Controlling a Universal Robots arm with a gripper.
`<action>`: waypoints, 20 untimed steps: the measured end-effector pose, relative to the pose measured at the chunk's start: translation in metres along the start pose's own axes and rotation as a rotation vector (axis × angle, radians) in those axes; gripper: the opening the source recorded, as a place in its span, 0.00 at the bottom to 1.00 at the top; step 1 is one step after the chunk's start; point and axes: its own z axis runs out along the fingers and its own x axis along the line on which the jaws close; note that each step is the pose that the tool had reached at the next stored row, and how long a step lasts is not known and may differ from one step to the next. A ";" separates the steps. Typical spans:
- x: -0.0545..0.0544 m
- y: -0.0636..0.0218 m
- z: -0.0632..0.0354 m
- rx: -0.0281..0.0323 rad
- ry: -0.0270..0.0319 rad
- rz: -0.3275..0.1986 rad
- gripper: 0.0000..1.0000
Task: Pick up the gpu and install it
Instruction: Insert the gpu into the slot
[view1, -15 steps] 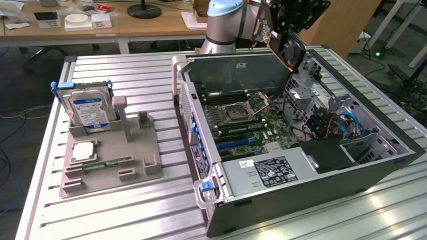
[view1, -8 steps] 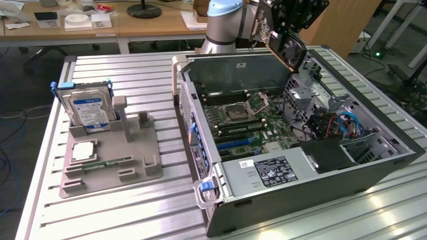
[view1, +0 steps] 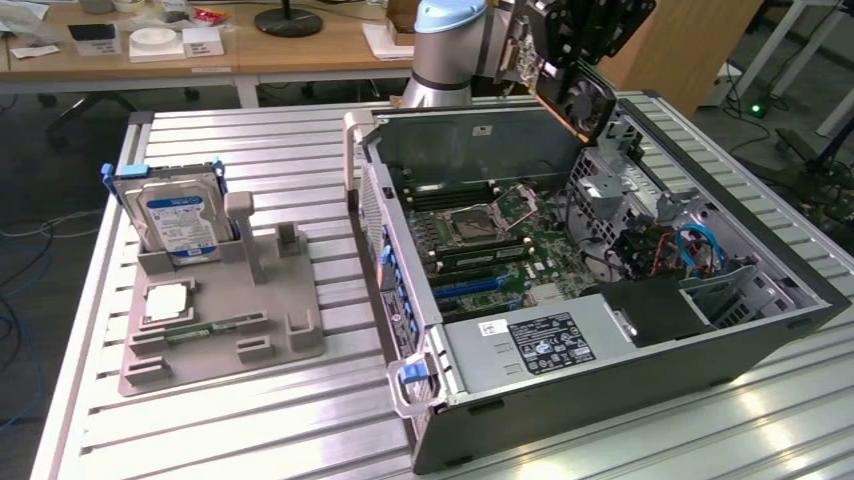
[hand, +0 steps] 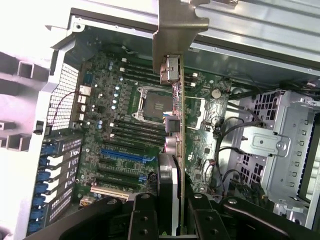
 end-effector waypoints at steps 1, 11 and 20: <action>0.000 0.0000 0.0000 -0.0001 0.0003 -0.006 0.28; 0.000 -0.0001 0.0000 -0.0007 0.0022 -0.050 0.28; 0.000 -0.0001 0.0000 -0.0012 0.0041 -0.095 0.28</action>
